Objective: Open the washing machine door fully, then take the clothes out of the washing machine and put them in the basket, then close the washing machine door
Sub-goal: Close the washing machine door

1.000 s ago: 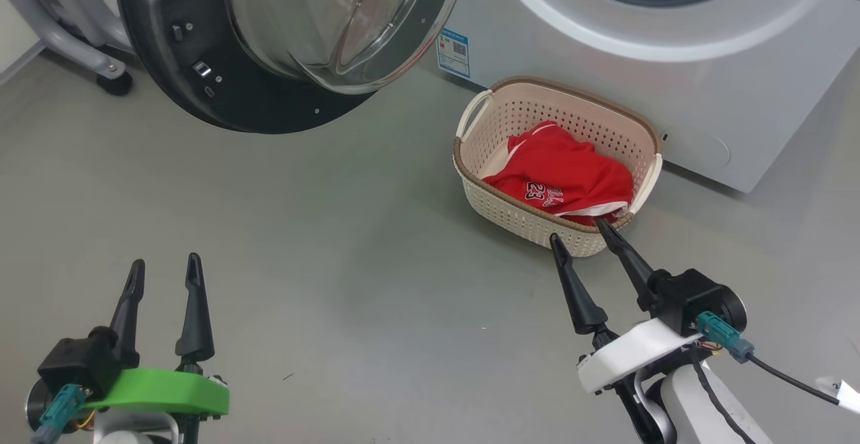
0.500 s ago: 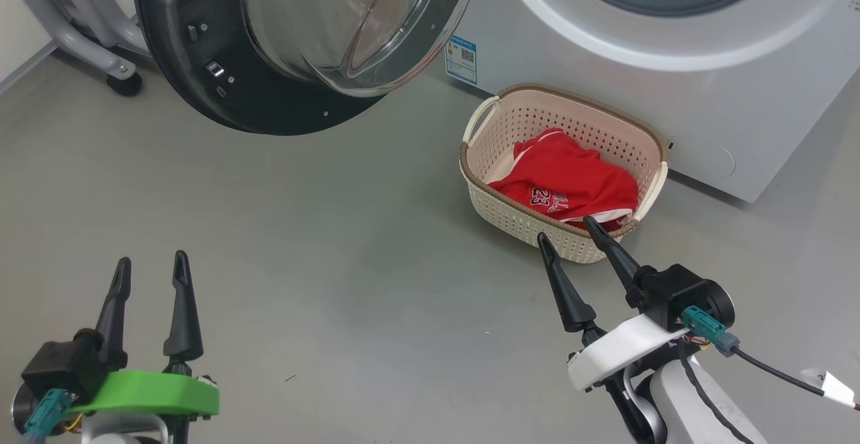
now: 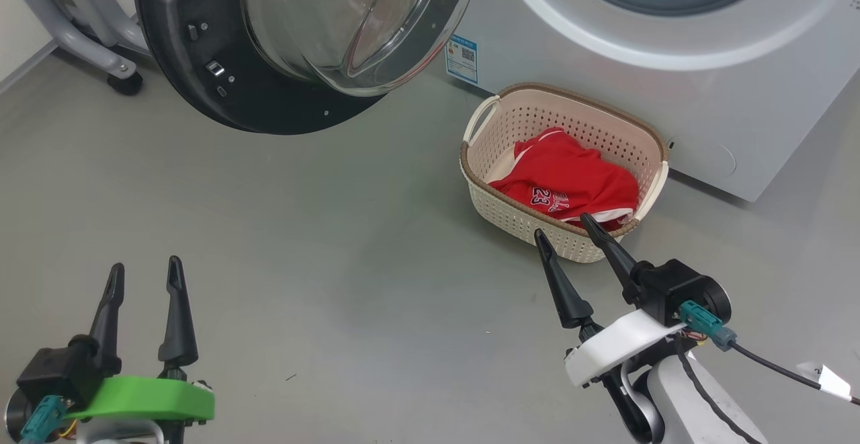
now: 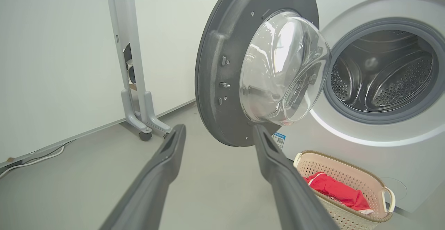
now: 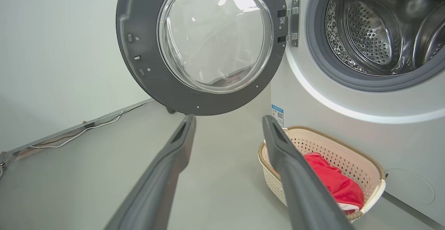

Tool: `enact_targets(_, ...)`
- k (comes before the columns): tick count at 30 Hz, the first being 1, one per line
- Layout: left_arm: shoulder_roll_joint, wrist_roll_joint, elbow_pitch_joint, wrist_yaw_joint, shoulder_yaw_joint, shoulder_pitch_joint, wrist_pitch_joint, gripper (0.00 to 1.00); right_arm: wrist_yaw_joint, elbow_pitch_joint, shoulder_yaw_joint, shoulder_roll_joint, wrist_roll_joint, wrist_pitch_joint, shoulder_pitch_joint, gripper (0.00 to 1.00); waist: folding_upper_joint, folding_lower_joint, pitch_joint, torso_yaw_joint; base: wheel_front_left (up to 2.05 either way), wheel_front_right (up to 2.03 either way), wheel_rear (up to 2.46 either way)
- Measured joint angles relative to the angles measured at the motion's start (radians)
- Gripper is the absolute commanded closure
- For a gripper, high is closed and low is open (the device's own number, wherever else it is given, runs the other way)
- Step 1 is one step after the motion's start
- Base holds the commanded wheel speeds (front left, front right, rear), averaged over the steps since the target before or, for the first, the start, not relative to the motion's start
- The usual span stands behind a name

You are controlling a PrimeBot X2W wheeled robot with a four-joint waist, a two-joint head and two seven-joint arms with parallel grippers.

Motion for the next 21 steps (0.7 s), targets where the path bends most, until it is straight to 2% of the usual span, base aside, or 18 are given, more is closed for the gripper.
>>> enact_targets(21, -0.002, 0.004, -0.001, 0.0, -0.001, 0.001, 0.0, 0.0, 0.0, 0.002, -0.007, 0.0, 0.006, 0.0, 0.0, 0.0, 0.0, 0.0001, 0.005, -0.002, 0.0, 0.0, 0.0)
